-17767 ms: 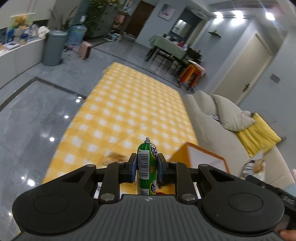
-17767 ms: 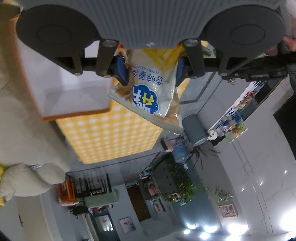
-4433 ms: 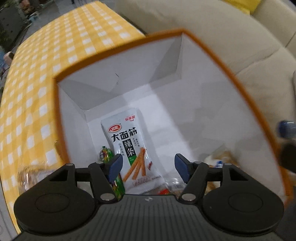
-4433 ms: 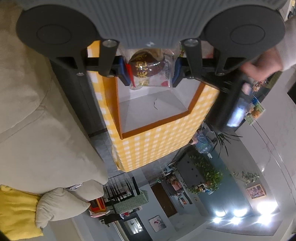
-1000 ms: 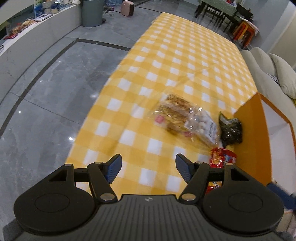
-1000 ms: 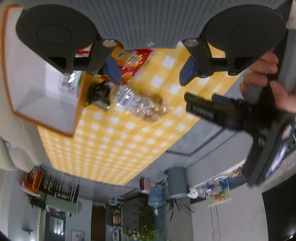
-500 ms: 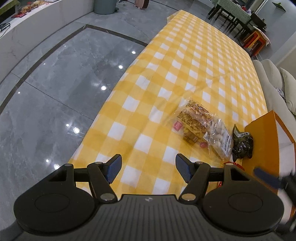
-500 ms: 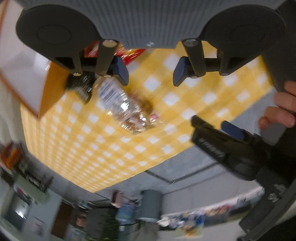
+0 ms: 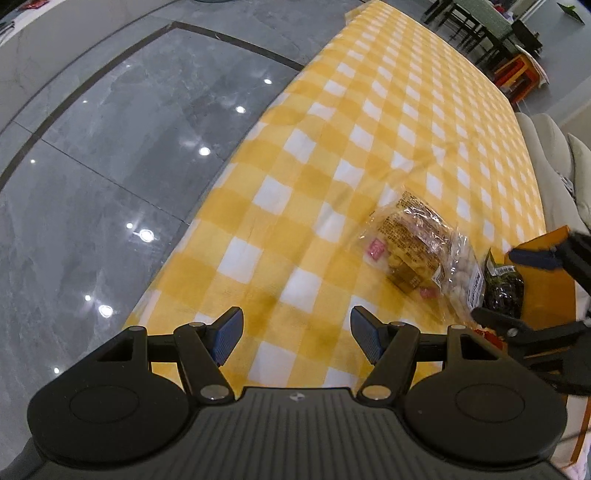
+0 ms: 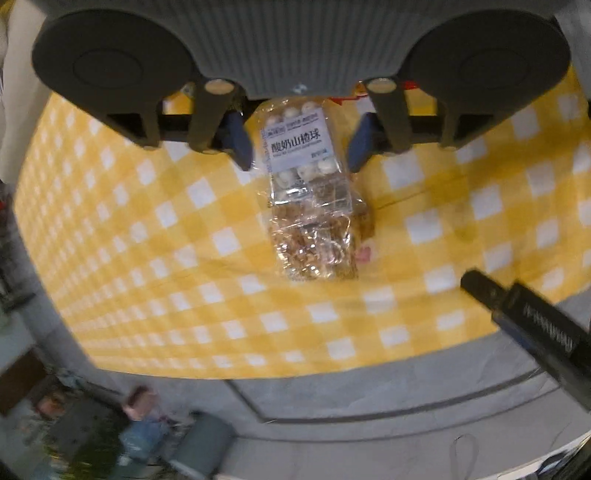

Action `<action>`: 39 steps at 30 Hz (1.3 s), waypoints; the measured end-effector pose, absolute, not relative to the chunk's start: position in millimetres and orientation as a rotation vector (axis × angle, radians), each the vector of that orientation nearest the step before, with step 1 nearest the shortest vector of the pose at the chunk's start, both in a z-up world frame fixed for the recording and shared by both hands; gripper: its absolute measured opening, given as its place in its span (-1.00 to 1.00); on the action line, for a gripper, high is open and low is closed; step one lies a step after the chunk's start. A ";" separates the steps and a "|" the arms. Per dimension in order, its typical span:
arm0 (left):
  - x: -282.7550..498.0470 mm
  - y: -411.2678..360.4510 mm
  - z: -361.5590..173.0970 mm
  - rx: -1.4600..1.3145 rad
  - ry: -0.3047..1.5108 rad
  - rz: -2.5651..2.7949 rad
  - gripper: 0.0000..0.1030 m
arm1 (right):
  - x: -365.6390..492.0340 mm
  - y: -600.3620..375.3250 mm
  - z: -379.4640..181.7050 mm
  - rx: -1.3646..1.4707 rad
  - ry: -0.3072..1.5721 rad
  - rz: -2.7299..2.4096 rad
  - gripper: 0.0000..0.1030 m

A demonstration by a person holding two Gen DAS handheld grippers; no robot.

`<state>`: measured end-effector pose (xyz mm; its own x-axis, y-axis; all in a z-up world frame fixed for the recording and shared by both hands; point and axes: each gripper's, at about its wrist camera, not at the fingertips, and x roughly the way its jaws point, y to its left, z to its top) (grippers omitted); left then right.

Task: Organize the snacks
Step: 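Grasp the clear quail-egg bag with the right tool, then grasp the clear bread bag with the left tool while the right tool lifts the quail-egg bag toward the box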

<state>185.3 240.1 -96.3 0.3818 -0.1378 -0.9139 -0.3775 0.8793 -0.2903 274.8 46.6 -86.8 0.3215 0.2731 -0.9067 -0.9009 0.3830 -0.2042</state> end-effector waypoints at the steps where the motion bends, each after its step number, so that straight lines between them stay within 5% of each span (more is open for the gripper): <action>1: 185.8 240.8 -97.8 -0.502 1.186 0.160 0.52 | 277.6 48.5 -90.5 -0.860 0.924 0.920 0.41; 3: 187.5 241.5 -99.8 -0.503 1.192 0.163 0.52 | 285.0 52.3 -100.1 -0.910 0.963 0.962 0.62; 11: 193.1 240.3 -105.2 -0.491 1.208 0.129 0.52 | 308.1 70.2 -124.3 -0.958 1.088 1.029 0.63; 17: 193.5 243.3 -106.0 -0.485 1.207 0.131 0.52 | 320.8 74.5 -136.2 -0.950 1.168 1.099 0.45; 20: 193.4 245.9 -106.1 -0.505 1.205 0.125 0.52 | 318.6 74.6 -138.6 -1.012 1.160 1.099 0.15; 39: 188.6 246.3 -102.7 -0.517 1.181 0.091 0.52 | 294.7 50.6 -53.2 -0.837 0.930 0.877 0.11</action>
<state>188.6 246.3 -102.7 0.3910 -0.1976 -0.8989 -0.3326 0.8803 -0.3382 294.7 50.6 -53.2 0.3302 0.2543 -0.9090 -0.8926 0.3973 -0.2131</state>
